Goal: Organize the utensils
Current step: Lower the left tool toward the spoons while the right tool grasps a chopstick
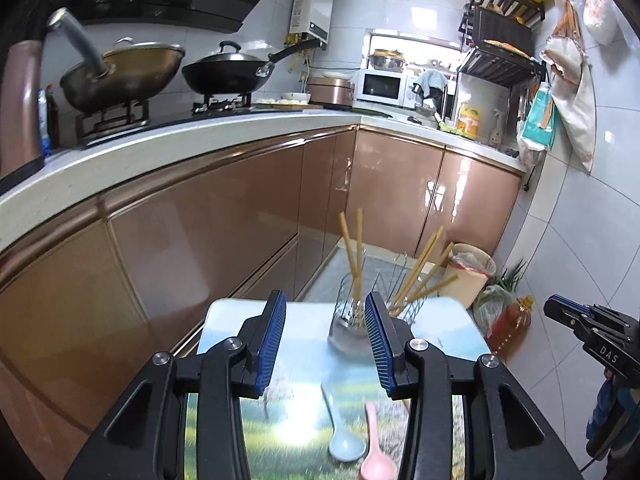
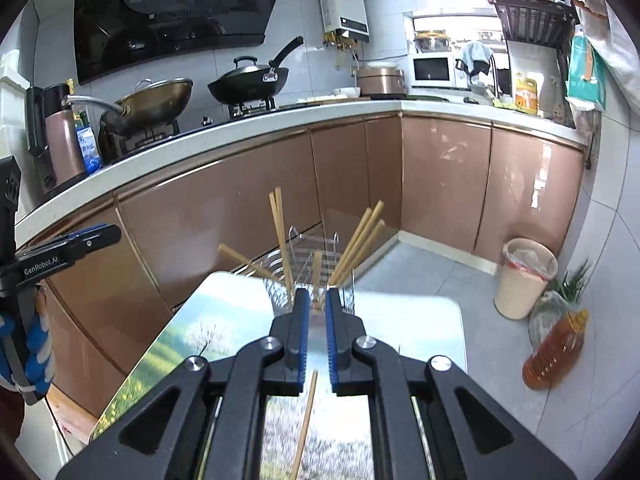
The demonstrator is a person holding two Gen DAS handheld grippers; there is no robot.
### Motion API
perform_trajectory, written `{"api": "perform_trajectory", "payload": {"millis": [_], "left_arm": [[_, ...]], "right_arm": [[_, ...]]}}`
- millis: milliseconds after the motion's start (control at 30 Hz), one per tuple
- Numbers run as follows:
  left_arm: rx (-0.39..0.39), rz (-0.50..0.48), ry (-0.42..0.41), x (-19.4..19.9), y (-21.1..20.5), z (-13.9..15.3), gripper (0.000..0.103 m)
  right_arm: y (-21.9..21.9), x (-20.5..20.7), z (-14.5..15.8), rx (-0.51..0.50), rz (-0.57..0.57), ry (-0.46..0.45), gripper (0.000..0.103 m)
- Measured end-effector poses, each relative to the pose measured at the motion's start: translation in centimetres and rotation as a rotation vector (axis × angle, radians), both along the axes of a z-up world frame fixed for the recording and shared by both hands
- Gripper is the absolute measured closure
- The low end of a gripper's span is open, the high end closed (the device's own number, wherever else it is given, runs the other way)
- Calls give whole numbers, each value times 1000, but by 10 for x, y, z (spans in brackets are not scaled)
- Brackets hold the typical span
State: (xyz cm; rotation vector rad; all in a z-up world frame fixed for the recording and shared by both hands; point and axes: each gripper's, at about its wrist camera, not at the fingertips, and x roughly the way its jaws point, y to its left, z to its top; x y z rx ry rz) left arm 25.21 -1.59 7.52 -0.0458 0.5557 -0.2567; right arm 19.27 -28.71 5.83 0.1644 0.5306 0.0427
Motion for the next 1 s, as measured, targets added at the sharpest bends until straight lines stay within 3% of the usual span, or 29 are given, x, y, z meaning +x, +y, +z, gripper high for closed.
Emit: {"api": "perform_trajectory", "payload": {"millis": [433,733,1000], "left_arm": [[-34,30,78,-30,37,-29,61],[-54,28,192,-7,34,-81,59],[-65,21,300,26,27,-138,59]], "right_arm": [[18,-25,-30,21,25,99,95],[20,1,-77,35,54,229,95],[29,53,-142,52,110,427,95]]}}
